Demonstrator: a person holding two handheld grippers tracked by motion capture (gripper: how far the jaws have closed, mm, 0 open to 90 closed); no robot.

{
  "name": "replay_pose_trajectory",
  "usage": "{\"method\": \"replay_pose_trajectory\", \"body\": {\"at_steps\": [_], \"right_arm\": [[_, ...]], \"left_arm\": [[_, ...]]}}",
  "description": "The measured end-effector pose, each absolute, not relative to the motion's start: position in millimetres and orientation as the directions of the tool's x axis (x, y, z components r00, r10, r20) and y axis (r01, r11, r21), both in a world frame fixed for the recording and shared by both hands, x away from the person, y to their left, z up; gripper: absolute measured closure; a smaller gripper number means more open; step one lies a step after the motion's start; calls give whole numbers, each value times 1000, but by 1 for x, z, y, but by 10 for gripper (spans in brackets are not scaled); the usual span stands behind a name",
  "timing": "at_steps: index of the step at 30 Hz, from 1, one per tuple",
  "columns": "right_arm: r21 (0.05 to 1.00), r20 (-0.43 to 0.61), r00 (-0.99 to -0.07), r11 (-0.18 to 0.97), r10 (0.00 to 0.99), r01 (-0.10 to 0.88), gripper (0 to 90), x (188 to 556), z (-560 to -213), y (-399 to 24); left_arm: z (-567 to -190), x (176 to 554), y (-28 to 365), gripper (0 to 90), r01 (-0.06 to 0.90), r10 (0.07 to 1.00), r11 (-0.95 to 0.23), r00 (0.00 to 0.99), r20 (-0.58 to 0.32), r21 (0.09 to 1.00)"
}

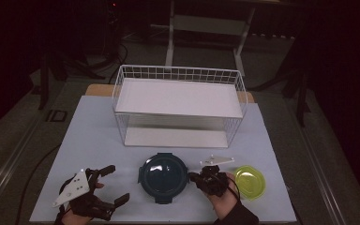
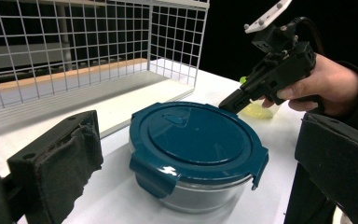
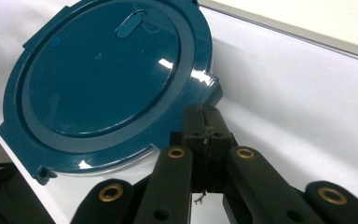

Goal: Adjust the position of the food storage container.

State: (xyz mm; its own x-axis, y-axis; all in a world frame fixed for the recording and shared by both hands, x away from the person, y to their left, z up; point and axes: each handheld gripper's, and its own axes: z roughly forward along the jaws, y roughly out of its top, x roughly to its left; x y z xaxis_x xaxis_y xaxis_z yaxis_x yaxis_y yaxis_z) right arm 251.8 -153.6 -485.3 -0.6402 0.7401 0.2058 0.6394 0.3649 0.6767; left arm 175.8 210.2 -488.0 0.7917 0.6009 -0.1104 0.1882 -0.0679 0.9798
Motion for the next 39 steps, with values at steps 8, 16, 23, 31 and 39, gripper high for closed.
{"method": "replay_pose_trajectory", "body": {"at_steps": [8,16,23,31,39], "right_arm": [[674,236,-657,367,716,641,900,259,-487,-138],[675,238,-680,385,693,629,900,260,-487,-121],[676,233,-693,399,682,619,900,262,-487,-108],[680,236,-700,400,674,615,900,263,-488,-100],[686,227,-707,405,669,604,900,263,-490,-100]], "left_arm": [[-488,176,210,2,194,600,-66,791,-116,979],[-488,176,211,2,193,599,-67,793,-115,979],[-488,176,211,2,191,600,-67,792,-114,979],[-488,176,211,2,192,599,-67,793,-114,979],[-488,176,212,2,195,598,-62,792,-120,979]]}}
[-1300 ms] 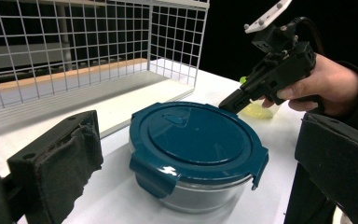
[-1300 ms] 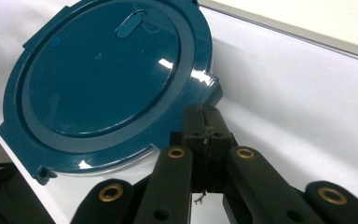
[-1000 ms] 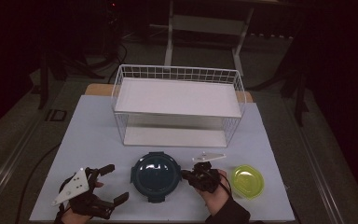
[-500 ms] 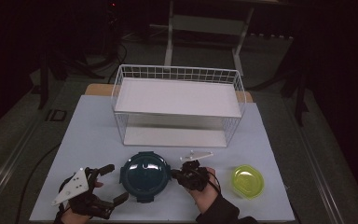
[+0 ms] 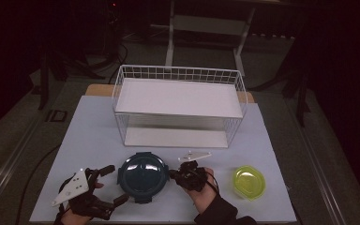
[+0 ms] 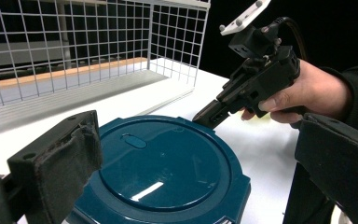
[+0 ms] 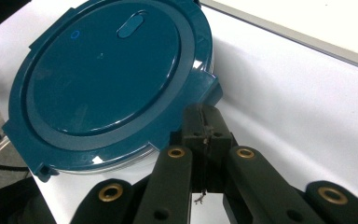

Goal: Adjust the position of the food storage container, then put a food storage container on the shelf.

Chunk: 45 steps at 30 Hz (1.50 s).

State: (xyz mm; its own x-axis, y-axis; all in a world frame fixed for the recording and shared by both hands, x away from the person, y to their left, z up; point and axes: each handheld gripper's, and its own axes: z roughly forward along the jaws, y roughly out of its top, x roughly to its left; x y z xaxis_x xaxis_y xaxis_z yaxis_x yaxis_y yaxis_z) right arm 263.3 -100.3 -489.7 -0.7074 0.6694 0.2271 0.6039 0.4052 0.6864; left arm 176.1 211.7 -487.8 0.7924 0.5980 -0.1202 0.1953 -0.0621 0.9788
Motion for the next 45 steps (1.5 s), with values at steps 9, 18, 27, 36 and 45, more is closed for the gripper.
{"method": "replay_pose_trajectory", "body": {"at_steps": [9,18,27,36,45], "right_arm": [[734,164,-723,406,671,544,766,254,-476,-110],[838,112,-751,344,651,423,265,235,-457,-127],[922,29,-798,293,602,254,140,225,-433,-147],[926,-26,-809,319,587,201,175,229,-433,-151],[937,-33,-795,296,605,186,134,226,-431,-153]], "left_arm": [[-486,179,214,2,214,629,-73,768,-122,974],[-480,183,210,3,345,646,-108,737,-198,933],[-464,191,219,5,371,644,-87,729,-232,925],[-465,214,248,5,524,732,-62,602,-318,850],[-491,238,256,49,707,731,-57,511,-453,705]]}}
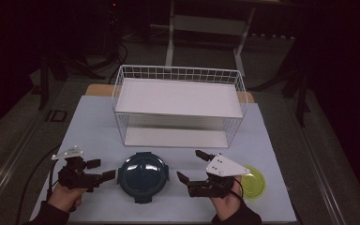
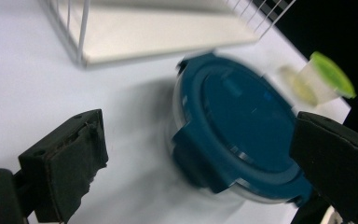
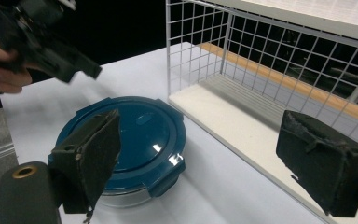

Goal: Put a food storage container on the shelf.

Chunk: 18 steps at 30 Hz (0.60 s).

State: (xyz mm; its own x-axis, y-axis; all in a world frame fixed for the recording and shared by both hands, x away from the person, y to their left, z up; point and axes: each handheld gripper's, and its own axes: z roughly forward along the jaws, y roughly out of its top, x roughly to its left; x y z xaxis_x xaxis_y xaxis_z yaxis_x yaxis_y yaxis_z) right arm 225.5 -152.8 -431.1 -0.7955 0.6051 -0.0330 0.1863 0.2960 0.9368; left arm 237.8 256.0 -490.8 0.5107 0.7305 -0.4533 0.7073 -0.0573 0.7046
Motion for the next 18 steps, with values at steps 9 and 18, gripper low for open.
{"method": "replay_pose_trajectory", "body": {"at_steps": [9,18], "right_arm": [[923,-34,-795,324,606,208,101,221,-437,-148],[899,-8,-795,352,606,259,111,223,-444,-146]], "left_arm": [[-525,259,259,213,894,624,67,309,-718,444],[-538,268,255,386,941,499,75,251,-830,329]]}}
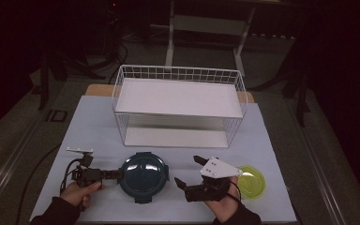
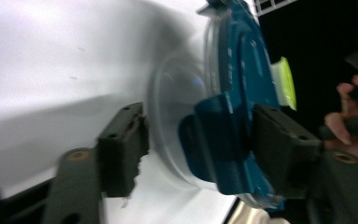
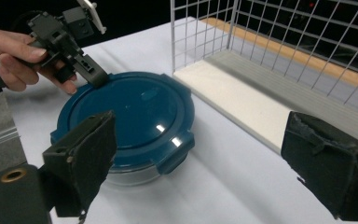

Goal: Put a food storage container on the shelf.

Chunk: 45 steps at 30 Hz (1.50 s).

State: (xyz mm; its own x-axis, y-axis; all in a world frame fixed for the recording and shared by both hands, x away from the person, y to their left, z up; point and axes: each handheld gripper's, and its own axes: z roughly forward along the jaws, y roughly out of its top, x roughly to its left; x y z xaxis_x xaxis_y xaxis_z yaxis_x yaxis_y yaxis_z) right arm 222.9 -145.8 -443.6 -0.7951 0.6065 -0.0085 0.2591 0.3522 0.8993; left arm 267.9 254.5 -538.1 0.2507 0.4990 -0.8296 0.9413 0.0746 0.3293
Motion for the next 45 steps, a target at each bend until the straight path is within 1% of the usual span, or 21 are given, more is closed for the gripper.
{"method": "replay_pose_trajectory", "body": {"at_steps": [1,4,5,11,12,14,15,16,17,20,22,23,24,26,27,28,29,34,40,43,45], "right_arm": [[898,-8,-792,353,611,263,119,223,-444,-146],[893,4,-788,353,616,280,134,225,-445,-146],[893,4,-788,353,616,280,134,225,-445,-146],[868,43,-785,365,618,335,147,228,-450,-145],[855,89,-784,357,614,376,146,231,-453,-144],[838,141,-781,346,608,421,140,234,-458,-144],[838,141,-781,346,608,421,140,234,-458,-144],[821,204,-770,322,605,471,133,239,-462,-143],[821,204,-770,322,605,471,133,239,-462,-143],[794,288,-760,299,582,530,131,245,-469,-140],[774,324,-755,300,570,558,143,248,-474,-136],[774,324,-755,300,570,558,143,248,-474,-136],[770,332,-756,300,565,563,155,249,-476,-135],[747,371,-745,298,555,594,212,253,-483,-132],[747,371,-745,298,555,594,212,253,-483,-132],[739,380,-744,304,549,602,237,254,-485,-131],[717,413,-732,302,542,629,290,257,-491,-130],[696,442,-725,307,528,648,330,259,-496,-127],[677,469,-732,331,495,658,469,259,-497,-118],[676,471,-734,335,489,657,477,259,-497,-117],[668,485,-725,328,489,668,512,259,-498,-118]], "left_arm": [[-539,268,254,394,943,487,78,248,-837,324],[-536,269,252,493,943,469,54,266,-842,328],[-536,269,252,506,943,469,54,266,-842,328],[-532,267,251,518,934,493,29,296,-818,355],[-531,266,252,524,934,491,26,299,-818,358],[-528,260,251,527,921,497,18,331,-803,390],[-528,260,251,527,921,497,18,331,-803,390],[-526,258,249,528,910,501,7,355,-789,414],[-526,258,249,530,910,501,7,355,-789,414],[-524,255,248,535,895,501,-5,388,-774,446],[-523,253,248,537,885,499,-17,411,-763,465],[-522,252,247,537,877,501,-27,428,-753,480],[-521,251,247,537,871,500,-33,439,-747,490],[-519,249,246,539,858,500,-53,466,-730,512],[-518,248,245,539,851,498,-59,478,-723,522],[-518,247,245,540,846,498,-66,488,-717,529],[-517,246,245,541,838,496,-72,500,-709,541],[-516,243,246,548,826,482,-99,527,-700,554],[-515,240,245,557,819,475,-112,542,-694,563],[-514,239,245,558,819,476,-112,542,-693,563],[-515,238,246,559,816,475,-116,546,-690,567]]}}
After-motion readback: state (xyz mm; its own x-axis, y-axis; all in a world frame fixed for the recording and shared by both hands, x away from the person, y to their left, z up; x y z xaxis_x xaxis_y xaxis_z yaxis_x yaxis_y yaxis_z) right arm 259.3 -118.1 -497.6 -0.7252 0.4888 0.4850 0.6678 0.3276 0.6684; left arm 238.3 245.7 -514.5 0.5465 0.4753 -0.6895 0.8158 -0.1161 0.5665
